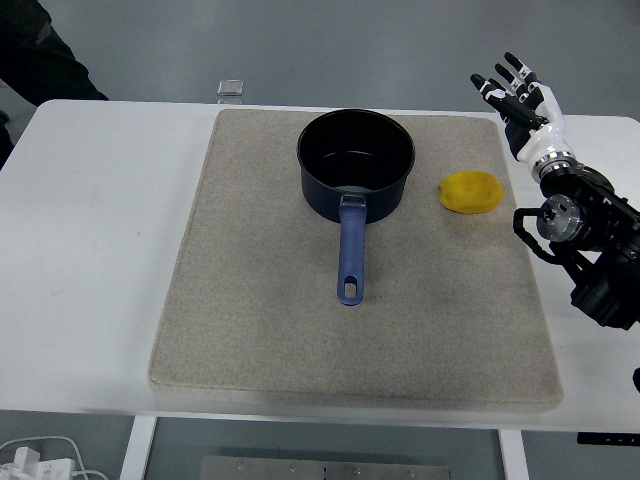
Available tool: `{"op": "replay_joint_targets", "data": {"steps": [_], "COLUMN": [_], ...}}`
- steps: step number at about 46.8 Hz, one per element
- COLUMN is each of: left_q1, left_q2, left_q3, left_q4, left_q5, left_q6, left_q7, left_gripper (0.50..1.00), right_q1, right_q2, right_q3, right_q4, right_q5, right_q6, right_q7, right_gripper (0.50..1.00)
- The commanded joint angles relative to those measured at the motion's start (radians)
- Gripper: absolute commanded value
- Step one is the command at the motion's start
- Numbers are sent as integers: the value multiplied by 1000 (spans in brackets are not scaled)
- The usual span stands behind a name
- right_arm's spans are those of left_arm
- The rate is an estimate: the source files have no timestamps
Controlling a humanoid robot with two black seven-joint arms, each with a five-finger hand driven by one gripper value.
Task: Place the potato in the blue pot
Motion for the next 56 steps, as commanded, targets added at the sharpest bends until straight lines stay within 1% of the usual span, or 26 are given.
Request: {"op": "replay_joint_targets", "data": {"steps": [1, 5, 11, 15, 17, 23, 32, 39, 46, 52, 56], "left_q1": [-1, -1, -1, -1, -1, -1, -1, -1, -1, -1, -1], "left_q2": [0, 0, 0, 0, 0, 0, 0, 0, 0, 0, 0], "left_q3": [0, -2, 0, 0, -2, -2, 0, 2, 0, 0, 0], "left_q4": [-4, -6, -1, -4, -6, -1, -1, -4, -4, -6, -6], "left_q5": [0, 0, 0, 0, 0, 0, 0, 0, 0, 0, 0], "left_q6": [0, 0, 0, 0, 0, 0, 0, -2, -2, -2, -2], "left_q7": [1, 1, 1, 1, 1, 1, 1, 1, 1, 1, 1], "left_gripper": [999, 999, 999, 999, 999, 999, 999, 999, 999, 999, 999], "right_q1": [-2, -2, -15, -22, -22, -46, -61, -84, -97, -104, -103], "right_q2": [-4, -7, -8, -16, -30, -88, -169, -234, -291, -323, -335], "right_q3": [0, 0, 0, 0, -2, -8, -69, -100, -105, -109, -137], "right_q4": [2, 2, 5, 5, 11, 77, 152, 236, 317, 356, 361], "right_q5": [0, 0, -2, -2, -2, -6, -69, -161, -299, -438, -532], "right_q6": [11, 26, 34, 54, 62, 74, 83, 88, 89, 109, 120], "right_q7": [0, 0, 0, 0, 0, 0, 0, 0, 6, 9, 9], "right_gripper": [913, 913, 913, 913, 913, 913, 913, 913, 913, 913, 913]}}
